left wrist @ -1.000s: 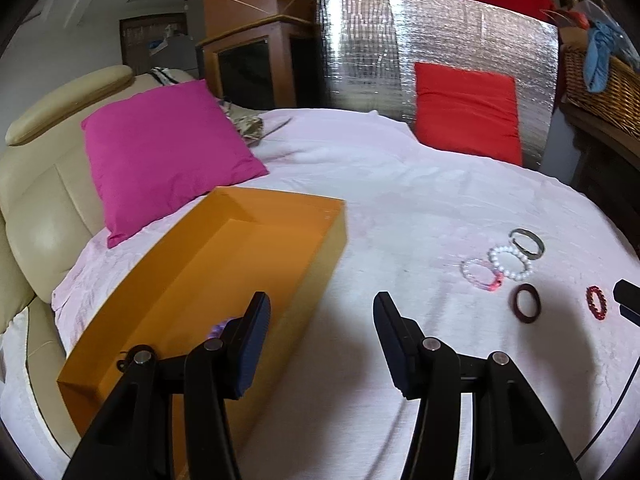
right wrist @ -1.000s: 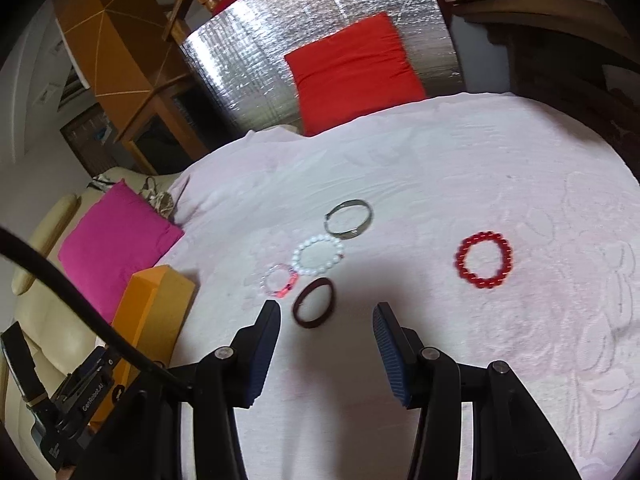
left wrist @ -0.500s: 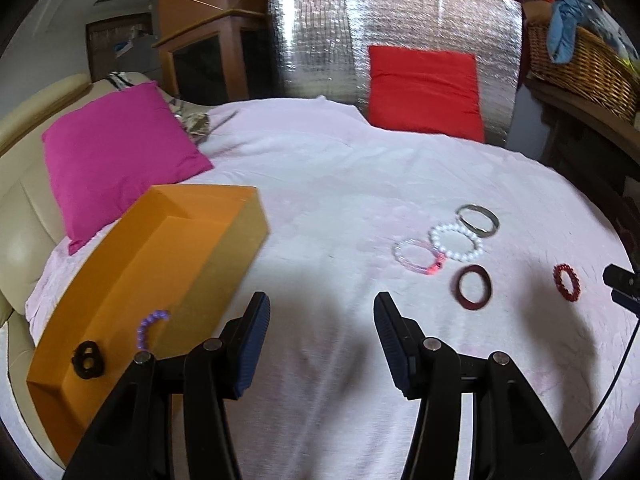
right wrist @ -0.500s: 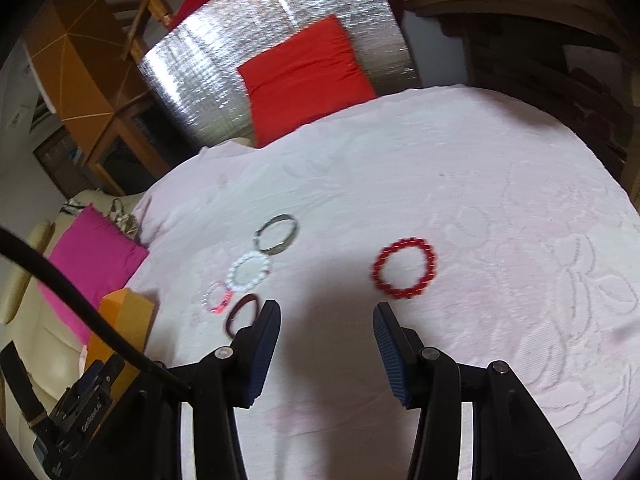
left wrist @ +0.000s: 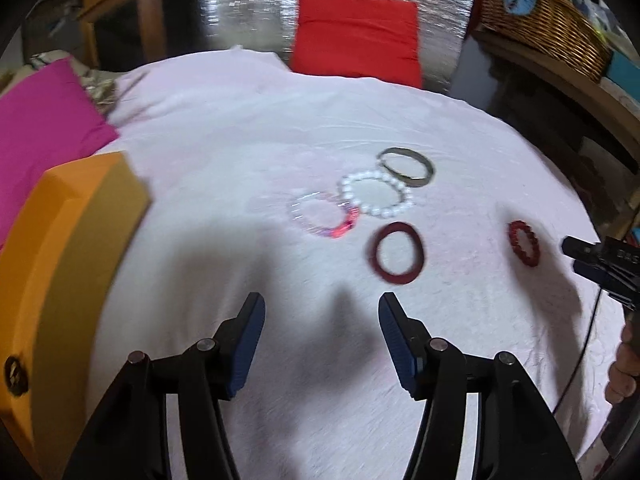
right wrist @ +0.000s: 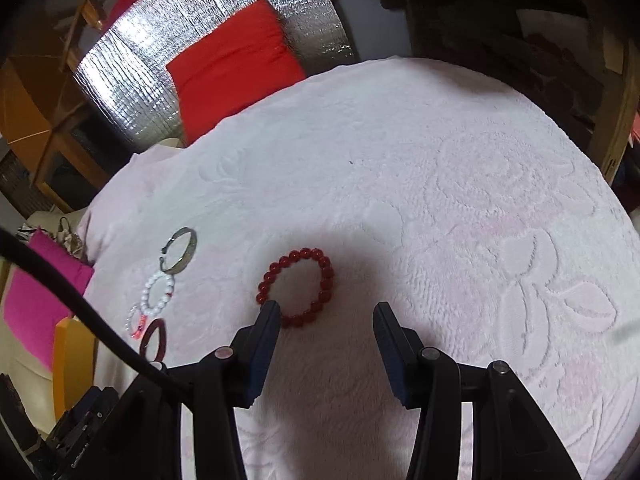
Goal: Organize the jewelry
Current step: 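Move the left tool to the maroon hair tie while the right tool moves to the red bead bracelet, then close the left tool on the maroon hair tie while the right tool grasps the red bracelet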
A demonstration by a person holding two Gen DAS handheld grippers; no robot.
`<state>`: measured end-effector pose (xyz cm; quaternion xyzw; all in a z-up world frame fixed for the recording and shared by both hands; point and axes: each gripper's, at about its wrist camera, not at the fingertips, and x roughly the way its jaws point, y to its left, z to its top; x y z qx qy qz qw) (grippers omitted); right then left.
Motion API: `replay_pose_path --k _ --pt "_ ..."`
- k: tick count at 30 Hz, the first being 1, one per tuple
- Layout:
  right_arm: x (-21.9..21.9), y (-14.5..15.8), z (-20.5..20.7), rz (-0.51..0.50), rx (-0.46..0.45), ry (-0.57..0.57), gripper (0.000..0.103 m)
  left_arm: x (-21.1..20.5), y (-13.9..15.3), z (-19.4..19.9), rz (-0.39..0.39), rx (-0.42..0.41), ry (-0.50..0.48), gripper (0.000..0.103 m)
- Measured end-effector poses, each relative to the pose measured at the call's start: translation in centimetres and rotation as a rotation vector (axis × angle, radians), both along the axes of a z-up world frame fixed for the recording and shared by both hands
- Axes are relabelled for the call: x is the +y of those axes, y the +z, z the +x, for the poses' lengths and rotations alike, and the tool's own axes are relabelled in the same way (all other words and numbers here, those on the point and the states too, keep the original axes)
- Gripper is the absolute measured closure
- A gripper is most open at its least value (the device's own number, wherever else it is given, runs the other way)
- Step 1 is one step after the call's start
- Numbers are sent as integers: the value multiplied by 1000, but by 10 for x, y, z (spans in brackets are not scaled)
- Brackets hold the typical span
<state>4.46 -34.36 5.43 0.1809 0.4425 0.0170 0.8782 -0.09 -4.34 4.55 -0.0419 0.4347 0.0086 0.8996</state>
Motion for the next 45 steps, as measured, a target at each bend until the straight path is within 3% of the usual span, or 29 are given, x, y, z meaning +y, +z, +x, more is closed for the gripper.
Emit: replay_pose_path --k 9,11,13,15,17,20,31,45 --pt "15 -21 24 -61 58 -23 52 -11 -18 37 -128 22 -36 42" --pt "19 -26 28 -77 78 -16 73 -18 -21 44 -119 24 -54 42" --pt "24 -31 31 -101 90 -7 82 -22 -26 49 -114 36 -73 42" --pt "26 -30 31 -92 87 -6 90 -23 -25 49 -100 15 -85 50" --pt "26 -29 30 -88 84 -4 93 -25 -26 52 -108 16 -106 80" --pt "24 -24 25 -63 67 -2 93 -22 -26 49 -123 17 -108 94" --pt "16 -2 2 74 14 11 93 -5 -2 22 -142 -60 -92 97" --pt "24 18 -4 223 -59 50 93 28 17 3 -93 -114 -29 97"
